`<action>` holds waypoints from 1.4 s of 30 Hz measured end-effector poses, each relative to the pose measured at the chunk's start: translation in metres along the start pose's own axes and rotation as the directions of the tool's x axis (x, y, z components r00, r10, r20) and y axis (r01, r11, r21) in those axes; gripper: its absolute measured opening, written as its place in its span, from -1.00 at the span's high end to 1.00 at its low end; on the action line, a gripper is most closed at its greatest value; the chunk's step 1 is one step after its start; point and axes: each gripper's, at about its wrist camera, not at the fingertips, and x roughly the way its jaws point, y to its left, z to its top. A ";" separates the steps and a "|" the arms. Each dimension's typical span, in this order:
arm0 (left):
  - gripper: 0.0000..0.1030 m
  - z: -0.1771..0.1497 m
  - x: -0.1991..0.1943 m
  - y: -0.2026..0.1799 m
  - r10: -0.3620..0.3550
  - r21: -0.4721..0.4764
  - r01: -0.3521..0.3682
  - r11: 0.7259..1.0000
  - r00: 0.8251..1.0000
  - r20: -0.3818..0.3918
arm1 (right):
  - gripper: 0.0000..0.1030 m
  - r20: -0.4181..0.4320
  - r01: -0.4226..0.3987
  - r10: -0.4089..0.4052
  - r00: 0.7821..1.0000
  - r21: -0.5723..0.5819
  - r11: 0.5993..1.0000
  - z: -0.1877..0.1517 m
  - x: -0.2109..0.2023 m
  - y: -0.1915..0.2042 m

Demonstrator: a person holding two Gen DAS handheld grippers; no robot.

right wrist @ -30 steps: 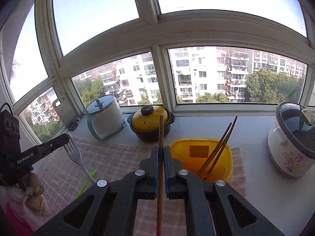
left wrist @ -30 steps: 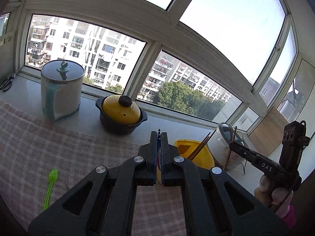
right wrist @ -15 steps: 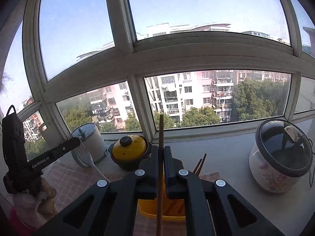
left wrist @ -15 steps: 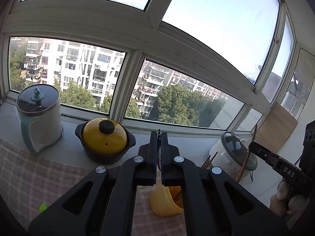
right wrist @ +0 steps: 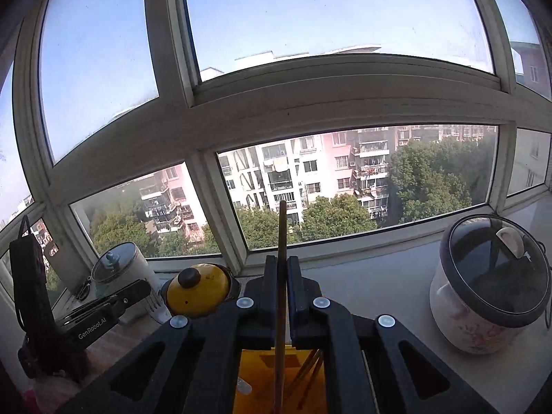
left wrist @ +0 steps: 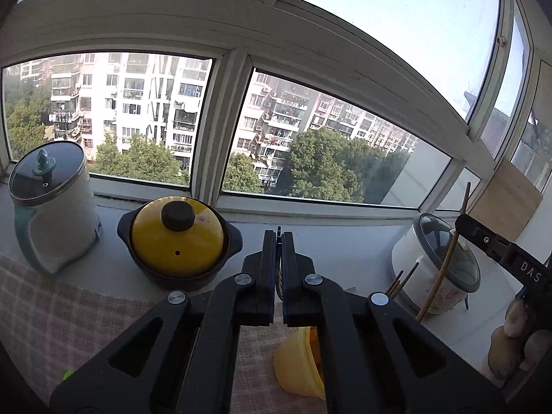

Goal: Organize utensils
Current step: 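Lift the fork and chopstick and carry both over the yellow bin, then open the left tool and the right tool, dropping fork and chopstick into the bin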

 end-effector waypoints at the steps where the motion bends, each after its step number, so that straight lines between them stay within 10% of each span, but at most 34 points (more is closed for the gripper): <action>1: 1.00 -0.001 0.003 -0.001 0.002 0.005 -0.002 1.000 1.000 -0.004 | 0.96 -0.005 0.002 -0.002 1.000 0.002 1.000 -0.003 0.004 -0.001; 22: 0.90 -0.013 0.013 -0.026 -0.066 0.036 0.068 0.997 0.996 -0.057 | 0.91 -0.127 0.003 0.001 0.992 0.030 1.000 -0.057 0.022 -0.026; 25: 0.47 -0.012 0.007 -0.029 -0.072 0.037 0.074 0.997 0.996 -0.051 | 0.30 -0.148 -0.008 0.013 0.989 0.034 0.999 -0.062 0.021 -0.029; 31: 0.39 -0.013 -0.008 -0.028 -0.068 0.035 0.069 0.997 0.997 -0.036 | -0.31 -0.144 0.010 -0.008 0.989 0.015 1.000 -0.071 0.010 -0.030; 42: 0.20 -0.037 -0.030 -0.008 -0.033 0.019 0.035 0.999 0.997 -0.063 | -0.68 -0.136 0.012 -0.011 0.991 0.004 1.000 -0.085 -0.018 -0.027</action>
